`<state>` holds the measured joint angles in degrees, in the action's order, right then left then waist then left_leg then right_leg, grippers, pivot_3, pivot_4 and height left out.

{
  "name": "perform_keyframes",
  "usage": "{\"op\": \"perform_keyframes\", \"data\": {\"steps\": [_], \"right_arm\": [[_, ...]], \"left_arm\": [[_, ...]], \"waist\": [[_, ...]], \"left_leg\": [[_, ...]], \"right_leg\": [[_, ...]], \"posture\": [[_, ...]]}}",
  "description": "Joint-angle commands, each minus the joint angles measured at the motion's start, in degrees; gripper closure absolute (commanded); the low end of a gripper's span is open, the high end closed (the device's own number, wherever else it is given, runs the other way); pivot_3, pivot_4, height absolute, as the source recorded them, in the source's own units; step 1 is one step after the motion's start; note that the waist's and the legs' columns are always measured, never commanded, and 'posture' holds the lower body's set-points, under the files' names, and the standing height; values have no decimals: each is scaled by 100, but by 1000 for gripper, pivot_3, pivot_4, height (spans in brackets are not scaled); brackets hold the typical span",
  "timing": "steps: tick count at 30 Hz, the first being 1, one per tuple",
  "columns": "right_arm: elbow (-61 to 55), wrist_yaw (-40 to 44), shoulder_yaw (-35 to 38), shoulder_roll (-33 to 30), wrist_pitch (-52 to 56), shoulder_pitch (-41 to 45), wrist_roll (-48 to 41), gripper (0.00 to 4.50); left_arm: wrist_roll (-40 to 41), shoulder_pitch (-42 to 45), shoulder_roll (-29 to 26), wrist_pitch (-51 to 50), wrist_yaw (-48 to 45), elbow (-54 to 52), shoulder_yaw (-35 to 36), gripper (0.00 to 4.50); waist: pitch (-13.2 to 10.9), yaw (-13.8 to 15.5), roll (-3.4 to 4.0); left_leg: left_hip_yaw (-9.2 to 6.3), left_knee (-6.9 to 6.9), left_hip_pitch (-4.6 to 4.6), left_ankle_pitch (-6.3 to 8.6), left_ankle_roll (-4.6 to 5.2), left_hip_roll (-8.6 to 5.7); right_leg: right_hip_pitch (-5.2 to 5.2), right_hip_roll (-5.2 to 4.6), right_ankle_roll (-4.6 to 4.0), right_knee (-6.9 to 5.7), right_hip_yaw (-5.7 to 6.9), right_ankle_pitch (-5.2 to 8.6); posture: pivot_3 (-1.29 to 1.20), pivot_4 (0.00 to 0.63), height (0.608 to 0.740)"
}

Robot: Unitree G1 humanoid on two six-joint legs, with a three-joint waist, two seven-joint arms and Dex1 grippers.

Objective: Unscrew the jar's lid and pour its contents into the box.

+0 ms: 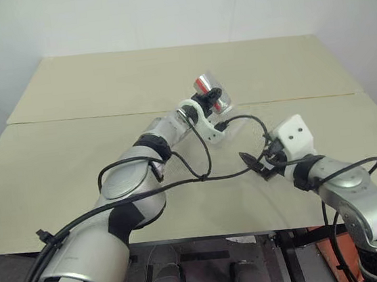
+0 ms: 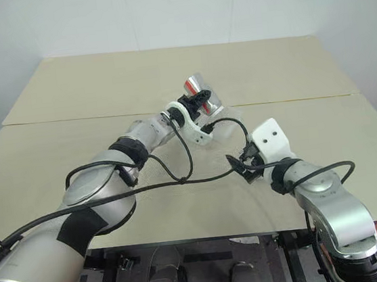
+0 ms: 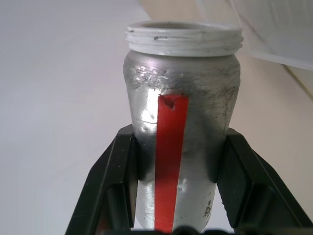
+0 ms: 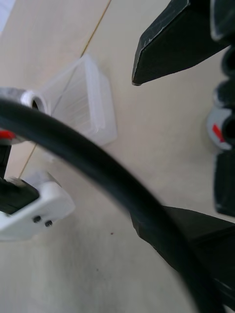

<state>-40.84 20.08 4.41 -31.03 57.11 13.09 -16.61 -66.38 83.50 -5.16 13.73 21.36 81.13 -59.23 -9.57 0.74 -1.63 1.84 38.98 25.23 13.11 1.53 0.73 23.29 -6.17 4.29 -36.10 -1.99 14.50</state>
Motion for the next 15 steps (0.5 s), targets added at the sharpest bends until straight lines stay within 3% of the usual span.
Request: {"op": "perform_keyframes", "data": {"steps": [1, 11, 15], "right_arm": [[-334, -138, 221, 42, 96, -26, -41, 35], [-452, -313, 233, 98, 182, -173, -11, 35], [-372, -296, 166, 56, 109, -153, 7, 35]], "left_arm": [[-197, 321, 62, -198, 65, 33, -119, 2613], [66, 378, 89, -213, -274, 47, 311, 2613], [853, 250, 80, -88, -669, 17, 1186, 2613]], "waist": [[0, -3, 0], [0, -3, 0], [0, -5, 0]], "left_leg": [[0, 0, 0, 0, -1, 0], [0, 1, 0, -1, -2, 0], [0, 2, 0, -2, -2, 0]], "right_leg": [[1, 0, 0, 0, -1, 0], [3, -1, 0, -4, -1, 0], [3, -1, 0, -6, -1, 0]], "posture": [[0, 150, 740], [0, 150, 740], [0, 150, 740]]}}
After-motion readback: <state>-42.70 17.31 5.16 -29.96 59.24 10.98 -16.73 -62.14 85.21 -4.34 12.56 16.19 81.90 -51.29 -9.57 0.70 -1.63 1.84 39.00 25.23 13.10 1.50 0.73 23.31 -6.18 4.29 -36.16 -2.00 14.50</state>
